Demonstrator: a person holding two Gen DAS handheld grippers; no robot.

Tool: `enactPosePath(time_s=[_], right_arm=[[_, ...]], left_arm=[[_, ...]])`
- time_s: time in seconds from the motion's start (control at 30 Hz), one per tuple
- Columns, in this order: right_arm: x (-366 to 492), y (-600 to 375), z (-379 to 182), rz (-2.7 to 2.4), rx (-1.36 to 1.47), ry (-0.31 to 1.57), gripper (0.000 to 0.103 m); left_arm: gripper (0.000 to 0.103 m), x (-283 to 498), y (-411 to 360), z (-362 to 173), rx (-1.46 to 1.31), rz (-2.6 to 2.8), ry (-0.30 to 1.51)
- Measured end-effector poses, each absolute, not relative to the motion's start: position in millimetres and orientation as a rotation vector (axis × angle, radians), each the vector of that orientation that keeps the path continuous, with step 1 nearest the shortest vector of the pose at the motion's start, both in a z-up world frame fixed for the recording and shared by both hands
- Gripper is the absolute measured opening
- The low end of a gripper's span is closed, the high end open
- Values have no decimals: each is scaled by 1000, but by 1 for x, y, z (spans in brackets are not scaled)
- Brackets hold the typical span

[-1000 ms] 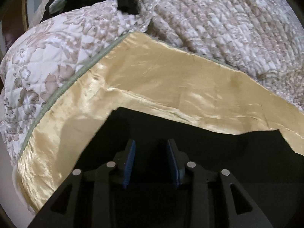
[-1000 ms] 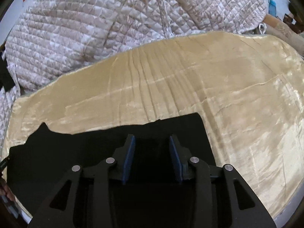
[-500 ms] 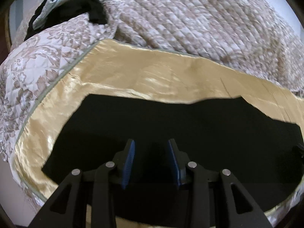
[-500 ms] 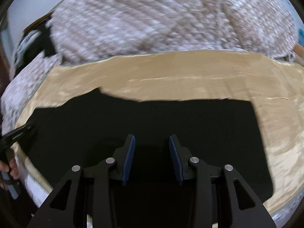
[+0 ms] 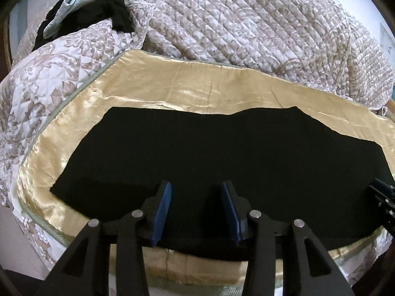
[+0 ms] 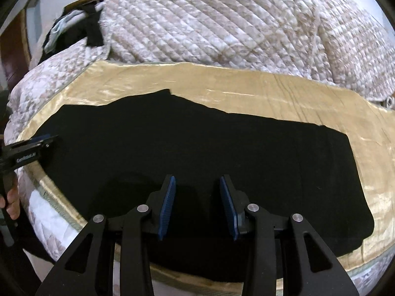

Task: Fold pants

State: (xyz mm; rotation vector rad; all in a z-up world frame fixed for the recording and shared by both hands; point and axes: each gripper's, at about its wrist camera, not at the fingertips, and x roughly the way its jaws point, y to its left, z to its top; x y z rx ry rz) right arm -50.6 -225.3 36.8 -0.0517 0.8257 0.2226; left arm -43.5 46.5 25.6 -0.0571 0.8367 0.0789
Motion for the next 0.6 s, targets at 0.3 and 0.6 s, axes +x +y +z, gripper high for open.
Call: enactPosePath(time_s=[0.3, 0.6], right_arm=[[-53, -232, 34, 199, -43, 836, 38], [-50, -243, 36, 148, -1, 838, 43]], left_arm=[[46, -46, 80, 18, -114, 197, 835], [46, -53, 109, 20, -181, 272, 817]])
